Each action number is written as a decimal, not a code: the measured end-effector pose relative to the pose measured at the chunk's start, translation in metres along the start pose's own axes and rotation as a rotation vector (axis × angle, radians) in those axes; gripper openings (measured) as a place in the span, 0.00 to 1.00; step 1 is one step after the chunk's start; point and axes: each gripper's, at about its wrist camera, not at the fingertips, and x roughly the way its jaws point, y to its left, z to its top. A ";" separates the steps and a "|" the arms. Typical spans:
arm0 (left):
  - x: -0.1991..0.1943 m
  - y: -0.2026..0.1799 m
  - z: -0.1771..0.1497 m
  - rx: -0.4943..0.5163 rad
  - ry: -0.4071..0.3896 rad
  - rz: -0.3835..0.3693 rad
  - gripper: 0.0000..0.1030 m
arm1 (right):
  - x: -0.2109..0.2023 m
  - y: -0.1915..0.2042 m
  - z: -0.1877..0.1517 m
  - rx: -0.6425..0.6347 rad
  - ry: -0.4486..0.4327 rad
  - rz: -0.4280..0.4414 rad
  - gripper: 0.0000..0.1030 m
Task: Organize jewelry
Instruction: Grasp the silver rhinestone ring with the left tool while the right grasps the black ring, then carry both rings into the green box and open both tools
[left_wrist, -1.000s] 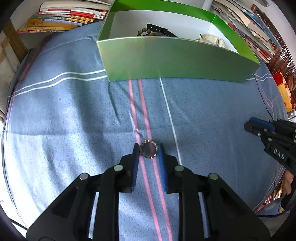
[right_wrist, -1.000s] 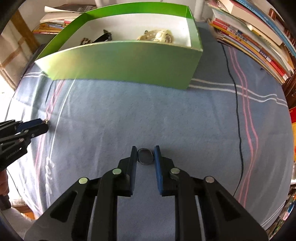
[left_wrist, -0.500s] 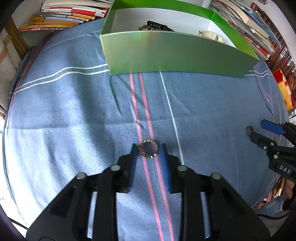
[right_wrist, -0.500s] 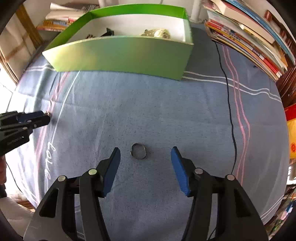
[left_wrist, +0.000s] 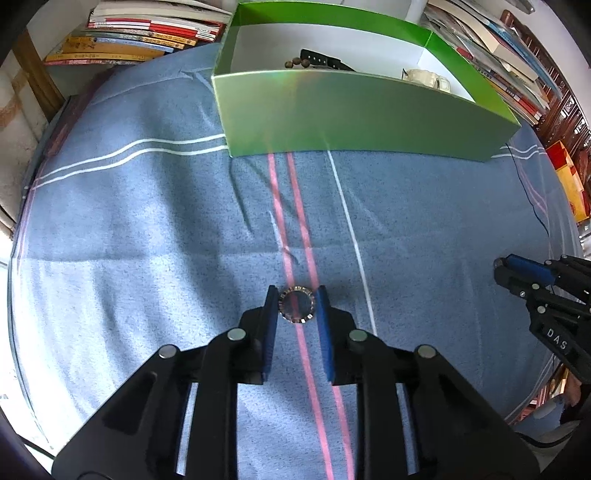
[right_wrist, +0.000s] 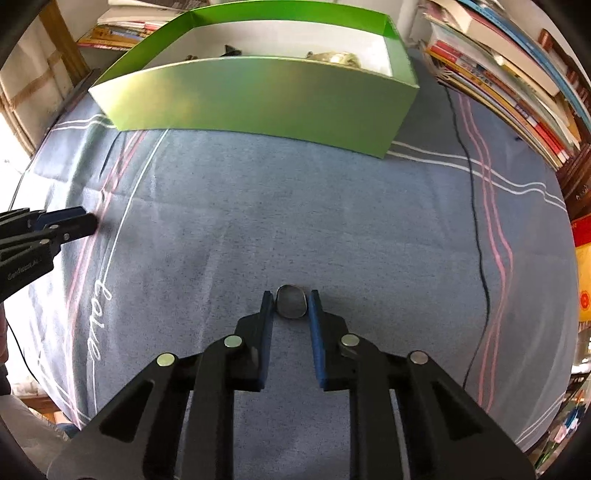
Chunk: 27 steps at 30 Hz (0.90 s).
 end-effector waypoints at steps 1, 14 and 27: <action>-0.004 0.000 0.000 0.003 -0.009 0.003 0.20 | -0.002 -0.001 0.001 0.009 -0.011 0.001 0.19; -0.054 -0.014 0.014 0.049 -0.124 0.032 0.20 | -0.042 -0.009 0.023 0.028 -0.116 0.029 0.19; -0.127 -0.026 0.078 0.043 -0.326 0.002 0.20 | -0.139 -0.014 0.098 0.007 -0.403 0.052 0.19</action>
